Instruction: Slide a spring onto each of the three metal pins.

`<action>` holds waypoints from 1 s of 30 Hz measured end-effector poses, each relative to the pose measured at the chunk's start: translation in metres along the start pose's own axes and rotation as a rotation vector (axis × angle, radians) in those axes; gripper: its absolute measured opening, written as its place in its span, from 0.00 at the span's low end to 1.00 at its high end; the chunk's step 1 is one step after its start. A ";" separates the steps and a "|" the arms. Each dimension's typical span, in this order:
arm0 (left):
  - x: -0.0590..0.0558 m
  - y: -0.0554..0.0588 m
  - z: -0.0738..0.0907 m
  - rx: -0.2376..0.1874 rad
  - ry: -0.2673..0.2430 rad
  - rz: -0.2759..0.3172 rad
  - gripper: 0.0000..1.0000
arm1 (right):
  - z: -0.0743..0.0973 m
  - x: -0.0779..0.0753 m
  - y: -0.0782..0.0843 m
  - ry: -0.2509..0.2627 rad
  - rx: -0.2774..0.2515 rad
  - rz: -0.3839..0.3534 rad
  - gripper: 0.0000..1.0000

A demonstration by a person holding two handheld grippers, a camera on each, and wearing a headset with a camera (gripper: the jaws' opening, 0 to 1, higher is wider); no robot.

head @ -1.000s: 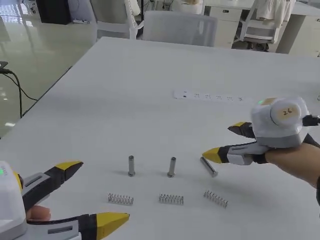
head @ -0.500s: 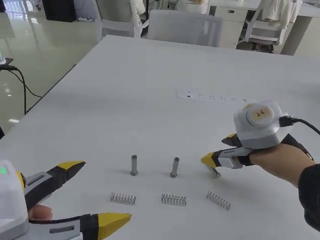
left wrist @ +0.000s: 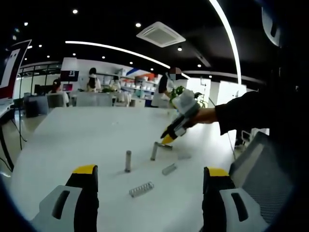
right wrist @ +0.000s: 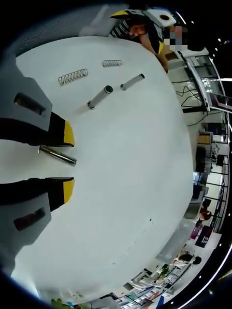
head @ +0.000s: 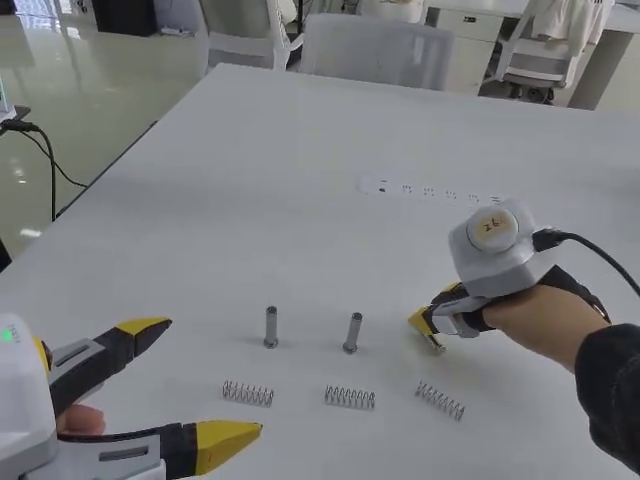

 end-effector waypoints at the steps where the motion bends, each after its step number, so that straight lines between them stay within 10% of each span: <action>1: 0.000 0.000 0.000 0.000 0.000 0.000 0.86 | -0.002 0.001 0.000 -0.004 0.006 -0.003 0.22; 30: 0.006 0.002 0.003 0.005 -0.016 0.009 0.86 | -0.020 0.000 0.003 0.011 0.104 -0.099 0.07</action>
Point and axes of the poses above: the centre of the closed fingertips' face, and the gripper's own axes: z roughly backward along the fingers, x roughly to its left, y roughly out of its underside, the point moved 9 cm from there along z, roughly backward along the fingers, and after that the axes turned 5 degrees about -x, right-handed, at the moved point
